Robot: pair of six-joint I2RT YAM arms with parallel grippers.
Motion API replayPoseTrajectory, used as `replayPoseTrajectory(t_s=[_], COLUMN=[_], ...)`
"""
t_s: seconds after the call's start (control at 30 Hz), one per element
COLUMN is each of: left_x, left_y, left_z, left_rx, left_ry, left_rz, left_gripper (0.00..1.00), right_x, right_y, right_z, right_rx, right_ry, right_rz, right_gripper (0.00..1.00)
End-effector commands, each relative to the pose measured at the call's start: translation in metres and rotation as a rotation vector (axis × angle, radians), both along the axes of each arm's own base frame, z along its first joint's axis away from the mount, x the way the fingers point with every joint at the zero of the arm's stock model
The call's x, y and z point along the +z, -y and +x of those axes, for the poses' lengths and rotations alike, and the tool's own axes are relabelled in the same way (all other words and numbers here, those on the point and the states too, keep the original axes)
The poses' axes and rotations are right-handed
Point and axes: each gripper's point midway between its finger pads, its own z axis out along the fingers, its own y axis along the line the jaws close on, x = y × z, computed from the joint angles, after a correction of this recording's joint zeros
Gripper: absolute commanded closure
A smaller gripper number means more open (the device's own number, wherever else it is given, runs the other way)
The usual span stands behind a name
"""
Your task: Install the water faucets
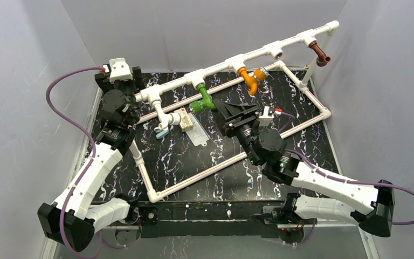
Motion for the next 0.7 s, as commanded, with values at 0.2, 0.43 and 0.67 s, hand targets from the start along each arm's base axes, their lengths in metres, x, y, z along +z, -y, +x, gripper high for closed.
replayPoseTrajectory(t_s=[0.2,0.43,0.67], left_x=[-0.204,-0.203,-0.201], left_y=[0.016,0.016,0.016], left_z=[-0.02,-0.02,-0.019], left_rx=[-0.098,-0.098,-0.101], left_ry=[-0.673,-0.671,-0.667], left_rz=[0.253,0.252,0.25], left_gripper=[0.26,0.26,0.26], right_x=[0.022,0.033,0.049], right_y=[0.025,0.031,0.032], right_z=[-0.03,-0.037,-0.041], right_rx=[0.045,0.02,-0.008], right_ry=[0.241,0.488,0.815], right_rz=[-0.251,-0.576,-0.966], right_gripper=[0.33,0.32,0.29])
